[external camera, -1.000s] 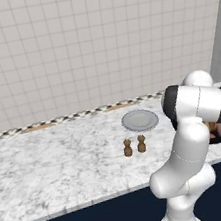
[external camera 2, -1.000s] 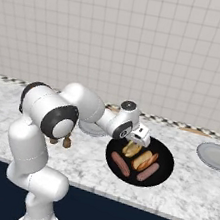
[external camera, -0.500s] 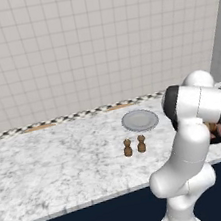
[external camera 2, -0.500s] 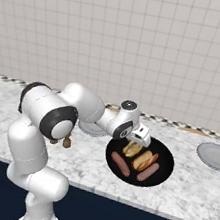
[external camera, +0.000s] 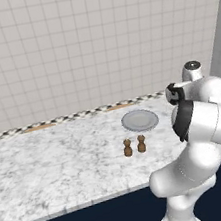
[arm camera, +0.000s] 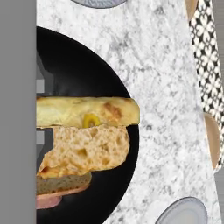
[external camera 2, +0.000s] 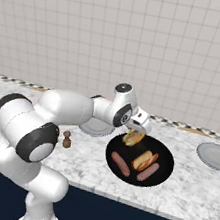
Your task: Place one bun and one sausage from the bowl on each plate.
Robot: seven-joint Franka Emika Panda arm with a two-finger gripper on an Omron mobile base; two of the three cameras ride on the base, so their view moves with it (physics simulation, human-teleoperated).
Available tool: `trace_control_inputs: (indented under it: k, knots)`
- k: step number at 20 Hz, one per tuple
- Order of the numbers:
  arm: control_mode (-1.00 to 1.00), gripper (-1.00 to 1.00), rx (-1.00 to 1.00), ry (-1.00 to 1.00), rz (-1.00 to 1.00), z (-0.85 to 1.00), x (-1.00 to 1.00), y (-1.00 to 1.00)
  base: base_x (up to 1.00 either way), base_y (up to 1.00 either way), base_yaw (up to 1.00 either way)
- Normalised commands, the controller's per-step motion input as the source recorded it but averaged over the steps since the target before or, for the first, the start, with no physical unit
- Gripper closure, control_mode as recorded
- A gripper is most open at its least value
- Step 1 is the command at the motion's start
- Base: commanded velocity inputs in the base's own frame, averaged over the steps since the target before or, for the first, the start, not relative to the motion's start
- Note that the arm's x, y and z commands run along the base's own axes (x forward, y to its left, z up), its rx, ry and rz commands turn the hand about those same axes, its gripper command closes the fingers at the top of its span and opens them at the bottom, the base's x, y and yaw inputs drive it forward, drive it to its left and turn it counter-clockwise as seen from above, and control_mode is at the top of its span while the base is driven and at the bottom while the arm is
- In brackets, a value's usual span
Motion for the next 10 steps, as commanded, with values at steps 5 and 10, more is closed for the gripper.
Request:
trace_control_inputs:
  k: [5,10]
  knots:
    - [-1.0,1.0,0.0,0.03,0.0,0.68,0.2,0.8,0.0,0.0,0.0]
    - [-1.0,1.0,0.0,0.11,0.02,0.26,0.87,0.77,0.0,0.0,0.0]
